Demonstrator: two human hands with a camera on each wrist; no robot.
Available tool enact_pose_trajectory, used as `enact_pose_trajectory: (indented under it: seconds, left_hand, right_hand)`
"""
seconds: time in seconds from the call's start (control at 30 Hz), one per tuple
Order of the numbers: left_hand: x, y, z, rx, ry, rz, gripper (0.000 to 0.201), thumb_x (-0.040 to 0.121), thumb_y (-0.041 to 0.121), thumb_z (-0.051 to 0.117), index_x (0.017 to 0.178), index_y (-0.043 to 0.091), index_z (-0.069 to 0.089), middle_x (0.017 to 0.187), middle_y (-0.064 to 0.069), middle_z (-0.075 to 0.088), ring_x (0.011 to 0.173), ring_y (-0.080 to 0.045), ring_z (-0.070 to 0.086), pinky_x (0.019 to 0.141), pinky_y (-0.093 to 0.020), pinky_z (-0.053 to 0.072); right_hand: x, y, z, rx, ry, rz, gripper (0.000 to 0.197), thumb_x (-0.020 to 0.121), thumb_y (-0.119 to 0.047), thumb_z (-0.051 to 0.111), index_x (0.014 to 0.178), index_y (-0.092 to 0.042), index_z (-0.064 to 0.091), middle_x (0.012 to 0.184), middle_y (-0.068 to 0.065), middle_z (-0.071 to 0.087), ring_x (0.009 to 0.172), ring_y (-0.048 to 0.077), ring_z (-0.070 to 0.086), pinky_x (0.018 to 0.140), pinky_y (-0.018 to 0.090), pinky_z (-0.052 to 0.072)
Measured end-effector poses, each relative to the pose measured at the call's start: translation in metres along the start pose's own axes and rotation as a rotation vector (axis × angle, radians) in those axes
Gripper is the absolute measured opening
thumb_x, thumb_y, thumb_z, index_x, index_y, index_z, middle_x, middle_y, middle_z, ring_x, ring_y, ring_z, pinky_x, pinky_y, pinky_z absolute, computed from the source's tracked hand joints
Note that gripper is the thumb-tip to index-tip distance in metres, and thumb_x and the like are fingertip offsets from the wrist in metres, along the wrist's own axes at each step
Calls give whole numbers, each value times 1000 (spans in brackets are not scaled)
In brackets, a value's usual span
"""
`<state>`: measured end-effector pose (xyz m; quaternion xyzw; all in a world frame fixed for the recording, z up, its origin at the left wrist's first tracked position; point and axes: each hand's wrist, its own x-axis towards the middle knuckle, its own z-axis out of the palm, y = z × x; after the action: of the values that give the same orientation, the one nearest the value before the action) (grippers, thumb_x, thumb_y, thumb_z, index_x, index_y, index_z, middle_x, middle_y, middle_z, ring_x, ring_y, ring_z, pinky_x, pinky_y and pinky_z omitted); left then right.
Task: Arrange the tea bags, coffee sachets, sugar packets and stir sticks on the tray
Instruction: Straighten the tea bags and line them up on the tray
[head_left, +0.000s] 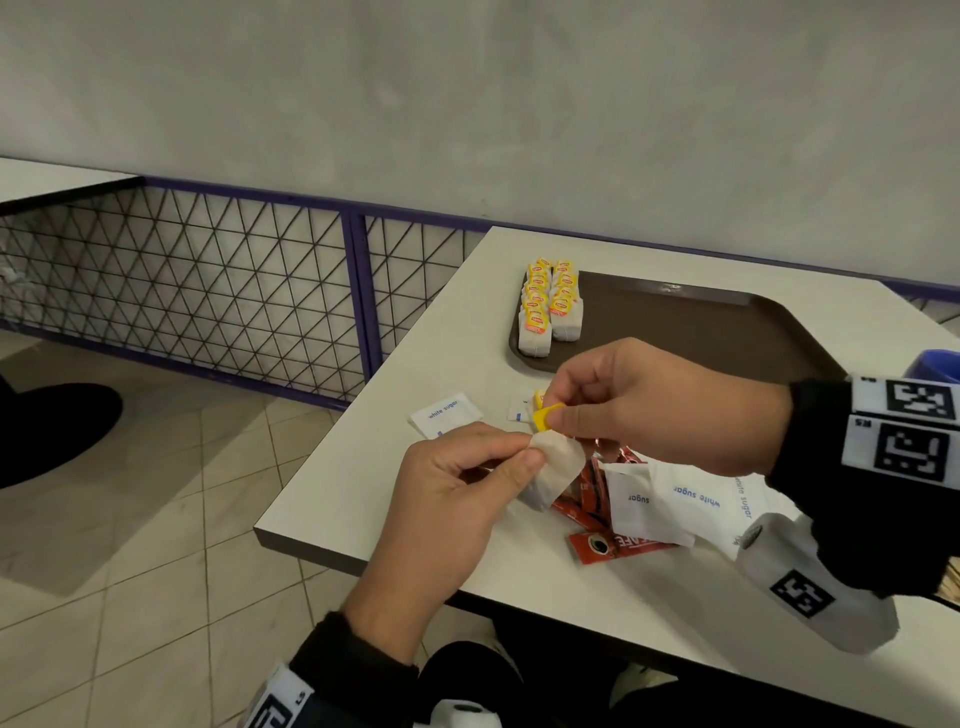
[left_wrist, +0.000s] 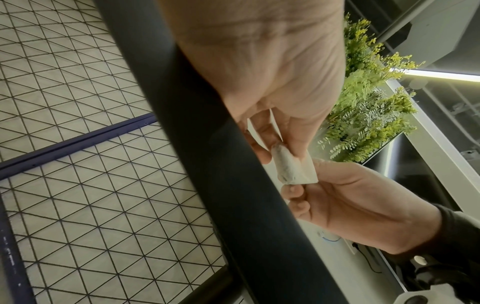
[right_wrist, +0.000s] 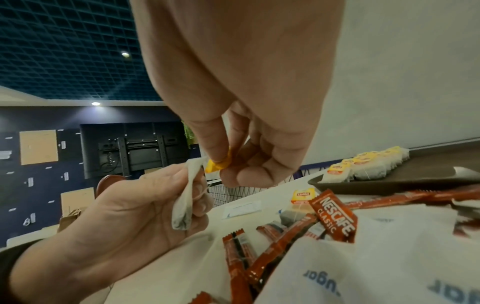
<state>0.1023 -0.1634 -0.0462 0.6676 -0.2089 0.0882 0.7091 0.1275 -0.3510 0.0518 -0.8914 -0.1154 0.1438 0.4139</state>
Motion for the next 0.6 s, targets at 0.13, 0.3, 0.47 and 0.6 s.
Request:
enact_pose_trajectory:
  seconds: [0.13, 0.3, 0.47, 0.6]
  left_hand:
    - [0, 1, -1, -62, 21, -24, 19, 79, 22, 72, 94, 16, 82, 90, -3, 78, 88, -11, 71, 80, -21, 55]
    - [2, 3, -1, -151, 76, -98, 13, 73, 22, 74, 82, 26, 83, 83, -4, 77, 81, -8, 68, 78, -23, 55]
    - [2, 1, -1, -70, 48, -104, 16, 84, 5, 74, 81, 19, 81, 83, -4, 76, 81, -8, 68, 78, -23, 56]
    - [1, -1, -1, 3, -13, -110, 13, 90, 5, 71, 83, 15, 77, 82, -10, 73, 78, -23, 67, 75, -34, 55]
  right_hand:
    - [-3, -3, -2, -145, -39, -117, 7, 98, -17, 65, 92, -17, 69, 71, -4, 69, 62, 9, 60, 60, 26, 50]
    - [-7, -5, -7, -71, -51, -148, 8, 99, -17, 63, 93, -13, 66, 69, -1, 68, 62, 14, 63, 58, 28, 50]
    - [-11, -5, -2, 85, -55, -80, 10, 98, -12, 64, 93, -5, 67, 72, 2, 68, 66, 17, 63, 57, 25, 49]
    - [-6, -3, 3, 270, 18, 41, 9, 93, -10, 70, 87, -7, 76, 69, 8, 63, 64, 19, 52, 57, 26, 42]
